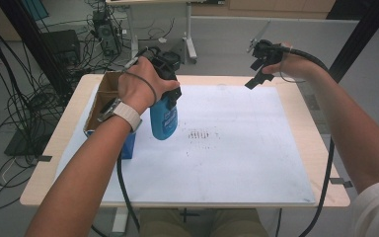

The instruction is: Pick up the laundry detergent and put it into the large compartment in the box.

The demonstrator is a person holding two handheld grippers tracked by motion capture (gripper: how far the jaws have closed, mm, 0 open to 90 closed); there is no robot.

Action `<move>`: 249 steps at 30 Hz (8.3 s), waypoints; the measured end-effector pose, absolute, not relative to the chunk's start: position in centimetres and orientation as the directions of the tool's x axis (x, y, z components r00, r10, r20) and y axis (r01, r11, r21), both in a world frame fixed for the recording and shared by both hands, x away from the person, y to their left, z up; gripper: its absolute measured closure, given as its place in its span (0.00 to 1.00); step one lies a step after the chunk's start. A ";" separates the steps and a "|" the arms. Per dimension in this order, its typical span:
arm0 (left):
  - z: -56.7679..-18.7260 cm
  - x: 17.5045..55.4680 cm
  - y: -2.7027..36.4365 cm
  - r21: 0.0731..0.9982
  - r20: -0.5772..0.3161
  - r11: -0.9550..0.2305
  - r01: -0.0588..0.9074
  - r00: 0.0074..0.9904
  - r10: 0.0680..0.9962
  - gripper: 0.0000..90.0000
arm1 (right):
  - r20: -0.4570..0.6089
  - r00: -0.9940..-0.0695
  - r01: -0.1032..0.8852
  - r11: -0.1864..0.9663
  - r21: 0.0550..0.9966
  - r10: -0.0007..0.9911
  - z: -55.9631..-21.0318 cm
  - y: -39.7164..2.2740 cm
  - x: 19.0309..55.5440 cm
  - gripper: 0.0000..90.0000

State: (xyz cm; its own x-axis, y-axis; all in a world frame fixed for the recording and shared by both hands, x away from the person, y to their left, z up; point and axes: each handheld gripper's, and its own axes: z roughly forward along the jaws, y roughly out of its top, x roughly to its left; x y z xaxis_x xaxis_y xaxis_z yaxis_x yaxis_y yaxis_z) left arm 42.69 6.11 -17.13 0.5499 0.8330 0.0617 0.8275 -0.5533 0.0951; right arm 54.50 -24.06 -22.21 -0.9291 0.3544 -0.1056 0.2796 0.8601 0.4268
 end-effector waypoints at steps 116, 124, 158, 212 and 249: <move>-6.2 44.8 15.5 0.154 0.103 -0.149 0.977 0.134 0.986 0.42 | -0.115 -0.930 0.272 0.864 0.423 0.349 -21.9 -24.0 54.4 0.11; -6.2 44.8 16.2 0.158 0.110 -0.127 0.979 0.110 0.988 0.42 | -0.112 -0.929 0.276 0.863 0.423 0.352 -22.0 -24.0 54.3 0.11; -7.1 45.3 18.5 0.162 0.133 -0.100 0.982 0.079 0.988 0.42 | -0.112 -0.929 0.278 0.867 0.414 0.352 -22.3 -24.0 54.3 0.11; -10.8 46.4 20.1 0.167 0.156 -0.107 0.980 0.081 0.984 0.42 | -0.103 -0.927 0.293 0.866 0.406 0.362 -23.0 -24.3 54.6 0.11; -14.0 46.6 20.6 0.143 0.128 -0.105 0.984 0.086 0.988 0.42 | -0.095 -0.925 0.304 0.867 0.395 0.368 -23.5 -24.4 54.6 0.11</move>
State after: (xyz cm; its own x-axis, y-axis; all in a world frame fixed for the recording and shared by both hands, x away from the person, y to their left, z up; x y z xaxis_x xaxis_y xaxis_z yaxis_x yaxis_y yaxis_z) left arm 46.62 20.63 -13.98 0.0864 0.9880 0.1279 0.9841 -0.1046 0.1434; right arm 54.59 -24.45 -23.52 -0.9251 0.3678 -0.0947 0.3043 0.8669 0.3950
